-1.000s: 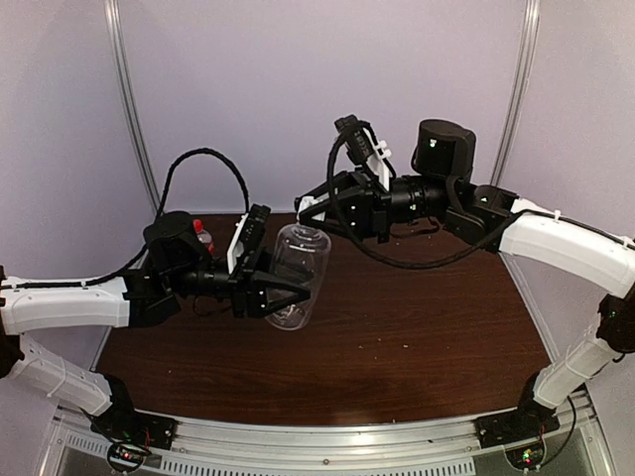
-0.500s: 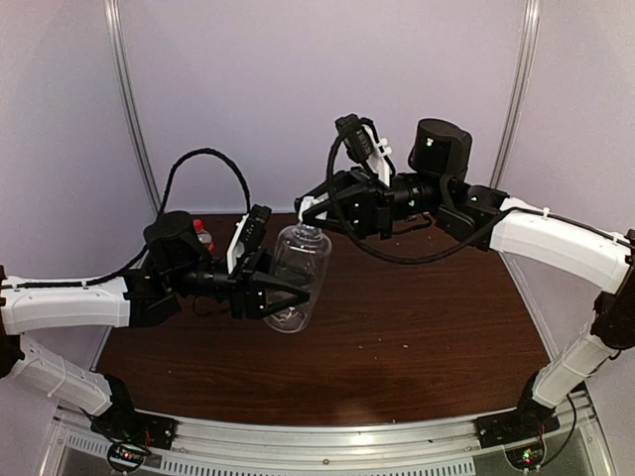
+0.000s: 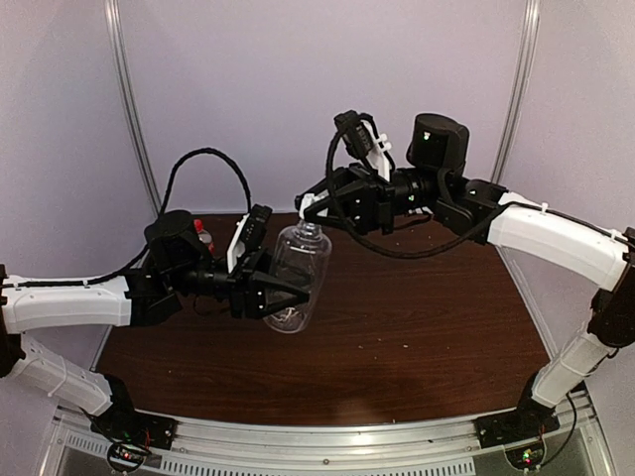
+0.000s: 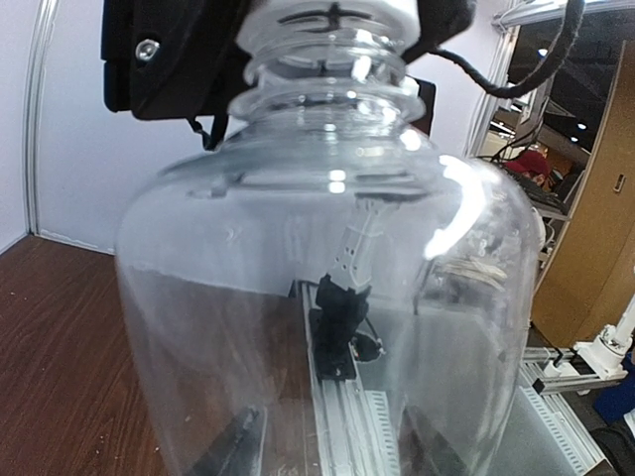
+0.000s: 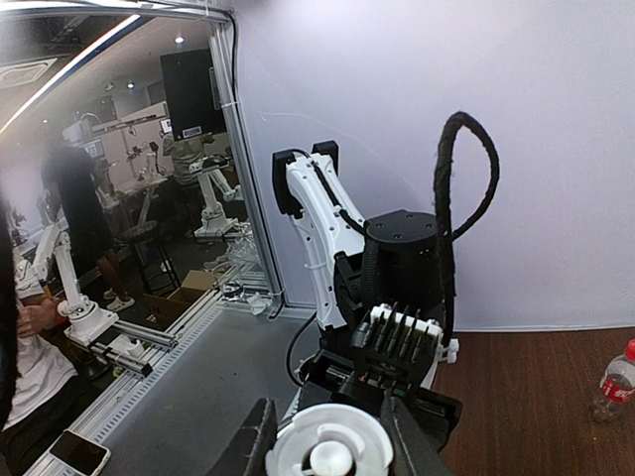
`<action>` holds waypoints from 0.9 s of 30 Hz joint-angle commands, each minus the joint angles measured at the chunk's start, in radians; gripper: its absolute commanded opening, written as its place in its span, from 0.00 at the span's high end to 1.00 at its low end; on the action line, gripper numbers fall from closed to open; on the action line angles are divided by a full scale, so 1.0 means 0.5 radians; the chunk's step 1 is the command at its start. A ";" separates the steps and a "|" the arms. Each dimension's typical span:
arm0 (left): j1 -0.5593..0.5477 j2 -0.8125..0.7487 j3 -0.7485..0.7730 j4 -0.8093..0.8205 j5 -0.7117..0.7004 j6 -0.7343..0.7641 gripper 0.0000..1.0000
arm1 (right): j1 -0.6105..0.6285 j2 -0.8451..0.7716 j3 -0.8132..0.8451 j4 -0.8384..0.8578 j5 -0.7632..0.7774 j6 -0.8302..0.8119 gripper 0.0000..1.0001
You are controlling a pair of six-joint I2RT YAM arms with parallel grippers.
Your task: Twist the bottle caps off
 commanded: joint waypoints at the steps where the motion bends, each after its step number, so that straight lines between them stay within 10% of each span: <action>1: 0.013 -0.016 0.022 0.103 0.155 0.042 0.68 | -0.084 -0.073 0.121 0.061 -0.019 -0.047 0.95; 10: 0.012 0.007 0.028 0.136 0.162 -0.004 0.68 | -0.097 -0.060 0.229 -0.052 -0.057 -0.096 0.92; 27: 0.011 -0.528 -0.118 -0.495 -1.007 0.383 0.66 | -0.164 -0.462 -0.836 -0.342 2.209 -0.176 0.91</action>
